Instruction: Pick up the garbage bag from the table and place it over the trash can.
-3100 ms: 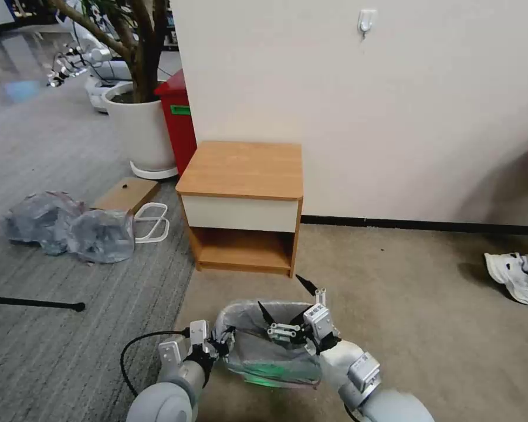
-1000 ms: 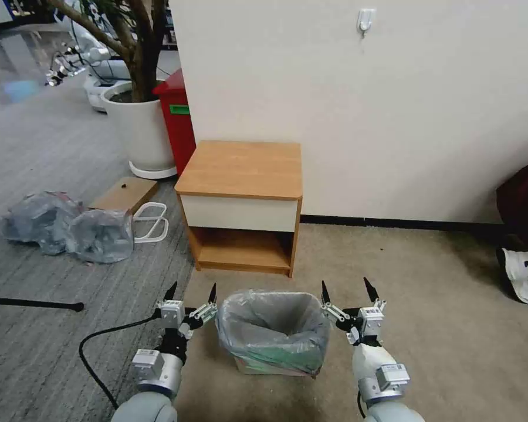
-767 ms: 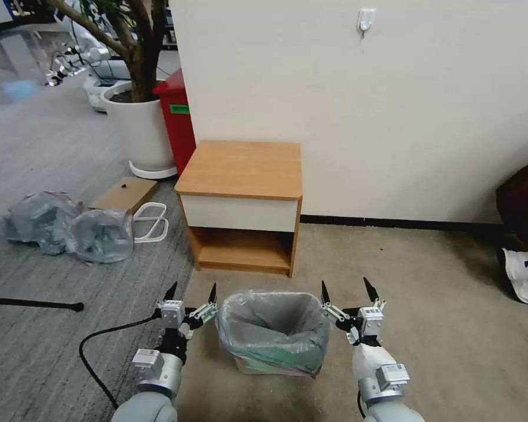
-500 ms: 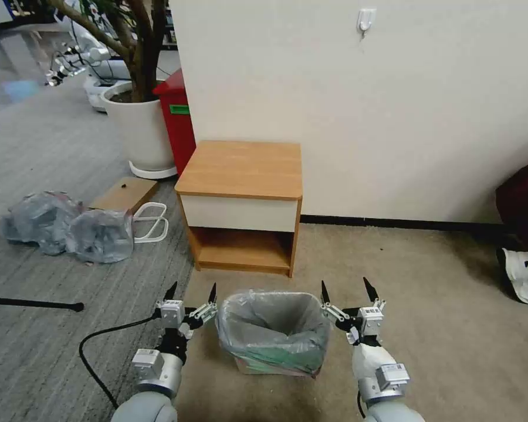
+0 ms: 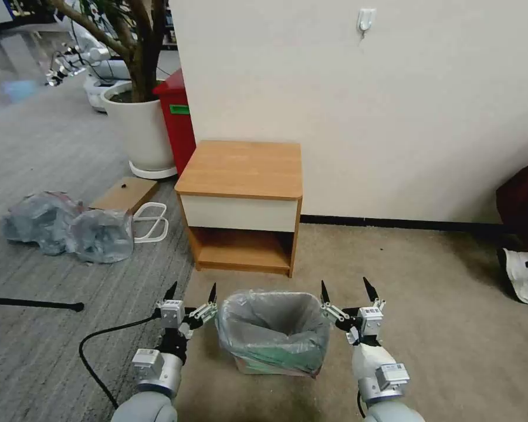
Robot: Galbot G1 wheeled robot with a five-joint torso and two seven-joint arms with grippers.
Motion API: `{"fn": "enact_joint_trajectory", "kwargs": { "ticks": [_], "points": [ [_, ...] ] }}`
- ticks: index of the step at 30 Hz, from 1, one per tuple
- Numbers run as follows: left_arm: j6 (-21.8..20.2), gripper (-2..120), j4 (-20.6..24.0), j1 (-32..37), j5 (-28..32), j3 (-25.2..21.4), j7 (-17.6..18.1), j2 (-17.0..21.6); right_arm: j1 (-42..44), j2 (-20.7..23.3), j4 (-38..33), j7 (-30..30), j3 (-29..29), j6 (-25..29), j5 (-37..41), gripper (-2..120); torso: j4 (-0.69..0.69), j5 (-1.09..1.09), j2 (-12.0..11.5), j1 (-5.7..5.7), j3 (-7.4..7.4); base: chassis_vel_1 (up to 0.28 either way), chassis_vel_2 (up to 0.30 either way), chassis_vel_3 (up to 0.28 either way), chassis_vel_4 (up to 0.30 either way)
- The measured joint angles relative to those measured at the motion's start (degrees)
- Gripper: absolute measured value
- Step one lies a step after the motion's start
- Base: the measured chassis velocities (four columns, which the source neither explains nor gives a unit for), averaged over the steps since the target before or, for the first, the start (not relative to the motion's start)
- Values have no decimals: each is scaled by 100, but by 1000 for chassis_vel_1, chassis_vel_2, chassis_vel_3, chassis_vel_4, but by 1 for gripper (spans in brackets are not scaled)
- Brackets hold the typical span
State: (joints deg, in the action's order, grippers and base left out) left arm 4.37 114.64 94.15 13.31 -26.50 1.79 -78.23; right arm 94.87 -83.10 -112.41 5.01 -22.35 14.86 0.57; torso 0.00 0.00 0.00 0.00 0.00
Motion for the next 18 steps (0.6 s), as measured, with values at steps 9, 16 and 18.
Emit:
{"fn": "enact_joint_trajectory", "kwargs": {
  "ticks": [9, 16, 18],
  "points": [
    [0, 100, 0, 0, 0, 0, 1, 0, 0, 0, -1, 0, 0, 0, 0, 100, 0, 0, 0, 0, 0, 0, 0, 0, 0],
    [-1, 100, 1, 0, 0, 0, 1, 0, 0, 0, -1, 0, 1, 0, 0, 100, 0, 0, 0, 0, 0, 0, 0, 0, 0],
    [-1, 100, 1, 0, 0, 0, 1, 0, 0, 0, -1, 0, 1, -1, 0, 100, 0, 0, 0, 0, 0, 0, 0, 0, 0]
  ]
}}
